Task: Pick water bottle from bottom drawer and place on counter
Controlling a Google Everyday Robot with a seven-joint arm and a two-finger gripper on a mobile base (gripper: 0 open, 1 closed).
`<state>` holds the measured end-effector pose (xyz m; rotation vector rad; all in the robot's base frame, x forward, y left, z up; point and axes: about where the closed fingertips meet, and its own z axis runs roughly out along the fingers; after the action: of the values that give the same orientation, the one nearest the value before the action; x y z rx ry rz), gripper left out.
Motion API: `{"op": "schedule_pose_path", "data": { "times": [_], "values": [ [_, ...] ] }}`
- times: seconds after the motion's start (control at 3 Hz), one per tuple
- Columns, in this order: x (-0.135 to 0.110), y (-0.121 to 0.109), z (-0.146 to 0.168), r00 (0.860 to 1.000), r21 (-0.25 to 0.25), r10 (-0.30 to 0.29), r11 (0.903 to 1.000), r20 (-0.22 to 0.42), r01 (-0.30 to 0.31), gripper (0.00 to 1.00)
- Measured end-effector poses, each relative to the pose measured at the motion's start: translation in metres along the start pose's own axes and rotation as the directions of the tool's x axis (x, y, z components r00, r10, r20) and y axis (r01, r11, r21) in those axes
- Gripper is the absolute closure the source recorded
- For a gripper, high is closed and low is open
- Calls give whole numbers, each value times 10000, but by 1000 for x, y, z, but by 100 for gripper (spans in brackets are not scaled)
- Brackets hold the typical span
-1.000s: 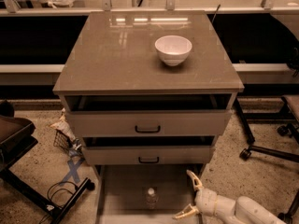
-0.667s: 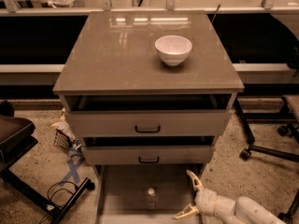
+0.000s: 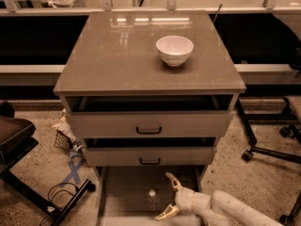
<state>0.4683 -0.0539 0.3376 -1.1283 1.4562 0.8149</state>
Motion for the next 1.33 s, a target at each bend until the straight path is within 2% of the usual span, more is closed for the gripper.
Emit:
{"op": "schedule_pose_path", "data": {
  "times": [0.33, 0.67, 1.0, 1.33],
  "values": [
    [19, -2, 38, 9991, -563, -375, 9977, -174, 364, 0],
    [37, -7, 65, 9987, -975, -471, 9942, -215, 448, 0],
    [56, -15, 79, 9981, -1291, -486, 9907, -389, 432, 0],
    [82, -23, 68, 9939, -1537, -534, 9874, -966, 381, 26]
  ]
}}
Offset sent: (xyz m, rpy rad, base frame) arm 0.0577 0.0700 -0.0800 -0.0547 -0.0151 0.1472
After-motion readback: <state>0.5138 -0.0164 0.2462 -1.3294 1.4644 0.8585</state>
